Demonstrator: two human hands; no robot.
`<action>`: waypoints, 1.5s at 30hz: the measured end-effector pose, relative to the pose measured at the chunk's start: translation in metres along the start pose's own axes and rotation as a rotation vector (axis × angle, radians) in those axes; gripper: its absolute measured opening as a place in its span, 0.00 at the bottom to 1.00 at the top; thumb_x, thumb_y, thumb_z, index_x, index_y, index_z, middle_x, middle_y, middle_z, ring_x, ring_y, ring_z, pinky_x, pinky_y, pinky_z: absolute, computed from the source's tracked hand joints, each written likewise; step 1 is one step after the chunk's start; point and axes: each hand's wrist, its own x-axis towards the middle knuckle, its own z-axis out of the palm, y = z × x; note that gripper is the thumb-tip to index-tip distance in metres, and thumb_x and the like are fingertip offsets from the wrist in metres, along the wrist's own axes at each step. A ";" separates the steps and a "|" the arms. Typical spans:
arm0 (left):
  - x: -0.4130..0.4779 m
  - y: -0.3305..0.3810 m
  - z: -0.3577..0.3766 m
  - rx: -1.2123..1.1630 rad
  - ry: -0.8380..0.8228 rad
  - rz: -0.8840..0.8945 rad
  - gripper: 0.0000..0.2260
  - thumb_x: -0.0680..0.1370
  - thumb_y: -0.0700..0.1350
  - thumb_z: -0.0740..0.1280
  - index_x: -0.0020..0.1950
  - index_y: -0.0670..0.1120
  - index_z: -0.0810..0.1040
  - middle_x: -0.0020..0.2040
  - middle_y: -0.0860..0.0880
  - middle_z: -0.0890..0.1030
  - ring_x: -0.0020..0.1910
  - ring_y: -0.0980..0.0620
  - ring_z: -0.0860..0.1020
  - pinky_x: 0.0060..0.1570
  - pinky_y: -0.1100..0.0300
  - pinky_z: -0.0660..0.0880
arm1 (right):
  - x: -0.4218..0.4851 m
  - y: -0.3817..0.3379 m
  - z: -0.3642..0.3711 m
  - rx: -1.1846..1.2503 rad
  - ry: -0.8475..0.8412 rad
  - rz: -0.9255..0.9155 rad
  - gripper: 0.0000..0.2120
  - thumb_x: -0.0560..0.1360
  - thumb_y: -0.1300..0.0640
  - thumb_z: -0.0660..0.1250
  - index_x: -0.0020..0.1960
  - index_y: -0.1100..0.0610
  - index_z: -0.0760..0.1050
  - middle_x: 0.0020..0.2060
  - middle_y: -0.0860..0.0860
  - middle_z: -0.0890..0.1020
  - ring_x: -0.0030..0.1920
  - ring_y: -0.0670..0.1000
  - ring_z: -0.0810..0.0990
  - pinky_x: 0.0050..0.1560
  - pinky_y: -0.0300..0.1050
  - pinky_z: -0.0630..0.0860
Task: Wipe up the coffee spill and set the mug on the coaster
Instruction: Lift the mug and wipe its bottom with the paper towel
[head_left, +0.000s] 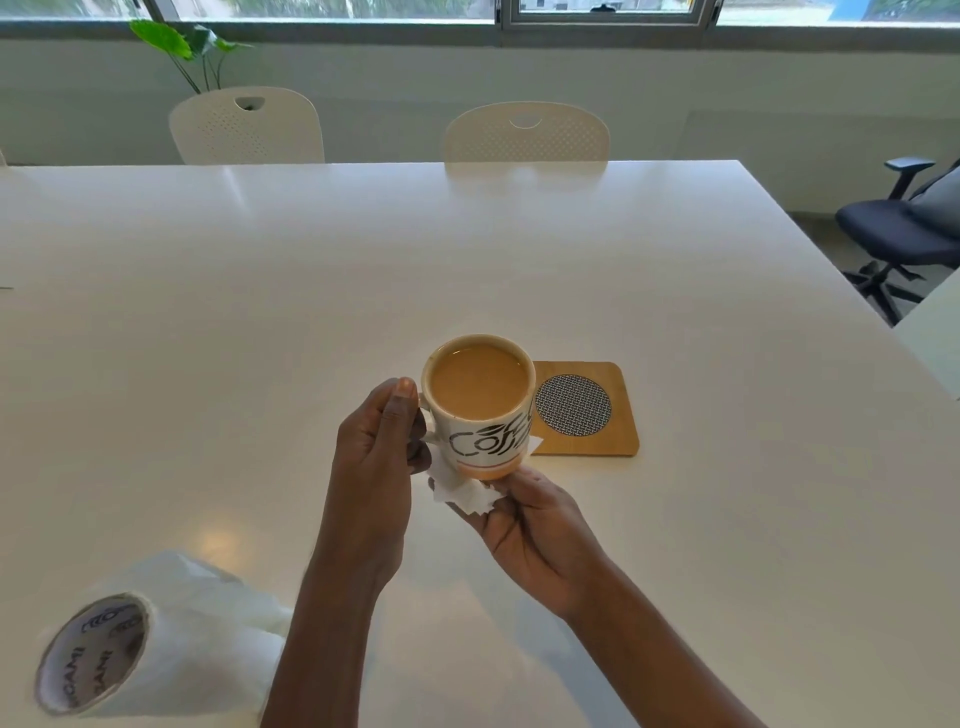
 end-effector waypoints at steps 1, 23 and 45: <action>0.000 0.000 -0.001 0.004 -0.001 0.000 0.21 0.89 0.49 0.55 0.36 0.52 0.70 0.33 0.54 0.66 0.35 0.56 0.67 0.37 0.60 0.69 | -0.002 0.000 -0.001 0.002 -0.003 0.016 0.18 0.82 0.71 0.58 0.66 0.69 0.82 0.72 0.69 0.78 0.73 0.67 0.78 0.74 0.62 0.75; -0.004 -0.011 -0.007 -0.022 -0.041 -0.011 0.19 0.84 0.56 0.59 0.42 0.42 0.69 0.35 0.51 0.65 0.37 0.53 0.64 0.39 0.54 0.66 | -0.038 -0.070 -0.033 -0.162 0.206 0.158 0.24 0.71 0.71 0.63 0.68 0.72 0.71 0.57 0.70 0.86 0.51 0.65 0.90 0.43 0.55 0.88; -0.001 -0.049 -0.006 -0.084 -0.061 -0.075 0.18 0.82 0.59 0.61 0.39 0.48 0.73 0.35 0.53 0.66 0.36 0.54 0.65 0.38 0.57 0.66 | -0.010 -0.119 -0.026 -0.087 0.227 -0.082 0.25 0.71 0.70 0.64 0.68 0.69 0.75 0.59 0.64 0.86 0.54 0.60 0.89 0.48 0.48 0.89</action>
